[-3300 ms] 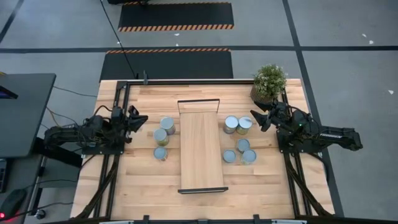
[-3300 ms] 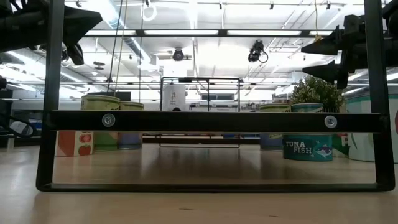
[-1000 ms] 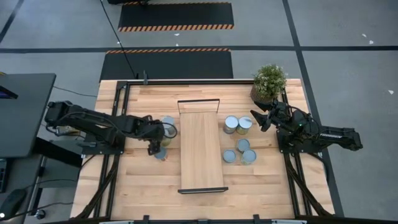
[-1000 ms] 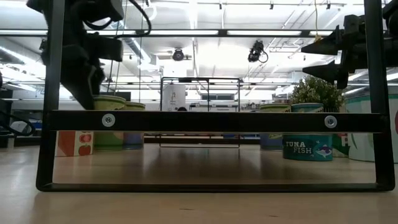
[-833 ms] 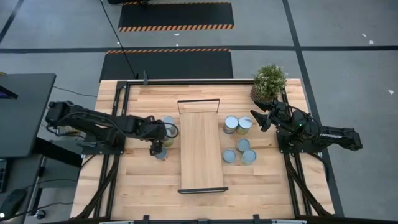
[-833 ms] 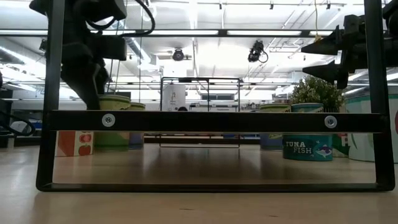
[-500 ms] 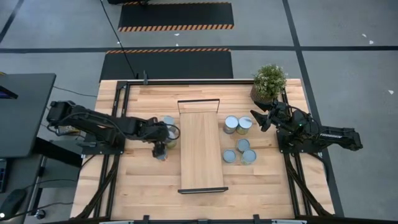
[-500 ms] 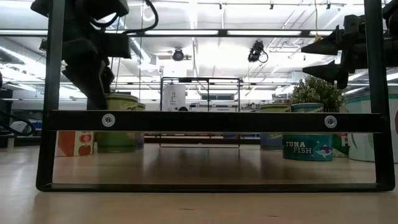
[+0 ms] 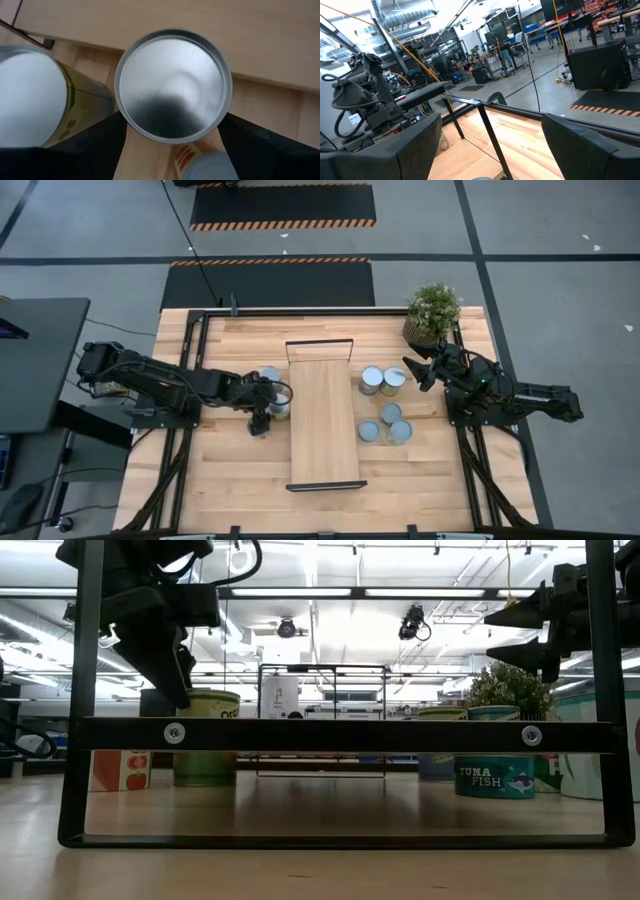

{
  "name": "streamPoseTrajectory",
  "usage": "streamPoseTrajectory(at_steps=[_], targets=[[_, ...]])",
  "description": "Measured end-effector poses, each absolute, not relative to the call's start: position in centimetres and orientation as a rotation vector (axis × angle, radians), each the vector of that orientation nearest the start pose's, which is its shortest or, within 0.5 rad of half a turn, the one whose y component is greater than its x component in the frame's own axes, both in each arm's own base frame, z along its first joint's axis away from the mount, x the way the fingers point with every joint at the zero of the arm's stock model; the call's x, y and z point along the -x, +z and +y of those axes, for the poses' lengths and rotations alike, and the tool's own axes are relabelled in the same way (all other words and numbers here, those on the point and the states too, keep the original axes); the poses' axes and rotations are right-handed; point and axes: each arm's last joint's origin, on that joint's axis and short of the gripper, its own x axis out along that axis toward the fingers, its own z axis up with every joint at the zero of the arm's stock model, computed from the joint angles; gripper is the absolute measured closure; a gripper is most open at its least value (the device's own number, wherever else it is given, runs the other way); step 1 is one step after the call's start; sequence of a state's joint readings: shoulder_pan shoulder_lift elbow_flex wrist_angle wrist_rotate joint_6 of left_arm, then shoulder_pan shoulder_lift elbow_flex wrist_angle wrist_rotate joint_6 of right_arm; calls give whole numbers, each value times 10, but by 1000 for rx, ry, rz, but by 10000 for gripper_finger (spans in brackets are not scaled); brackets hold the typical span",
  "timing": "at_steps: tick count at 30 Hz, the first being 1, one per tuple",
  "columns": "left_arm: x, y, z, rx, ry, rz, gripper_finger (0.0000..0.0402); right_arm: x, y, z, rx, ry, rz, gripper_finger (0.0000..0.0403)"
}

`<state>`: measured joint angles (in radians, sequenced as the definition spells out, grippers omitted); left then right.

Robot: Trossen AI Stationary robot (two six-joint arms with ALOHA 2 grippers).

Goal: Pick and place cans onto a shelf
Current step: Put the canned oranges on the shelf

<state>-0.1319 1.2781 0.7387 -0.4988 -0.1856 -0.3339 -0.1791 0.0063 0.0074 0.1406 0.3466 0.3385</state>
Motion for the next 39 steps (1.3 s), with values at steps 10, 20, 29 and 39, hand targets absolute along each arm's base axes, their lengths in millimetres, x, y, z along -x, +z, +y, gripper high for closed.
streamPoseTrajectory(at_steps=[10,20,29,39], targets=[[-234,200,-24,106,222,985,85,-92,179,-27,-342,-495,-230,51],[-234,200,-24,219,284,970,85,-92,179,-27,-342,-496,-230,51],[-234,200,-24,254,304,969,85,-92,179,-27,-342,-496,-231,51],[-231,198,-25,187,253,1013,85,-92,179,-27,-342,-496,-230,51]])
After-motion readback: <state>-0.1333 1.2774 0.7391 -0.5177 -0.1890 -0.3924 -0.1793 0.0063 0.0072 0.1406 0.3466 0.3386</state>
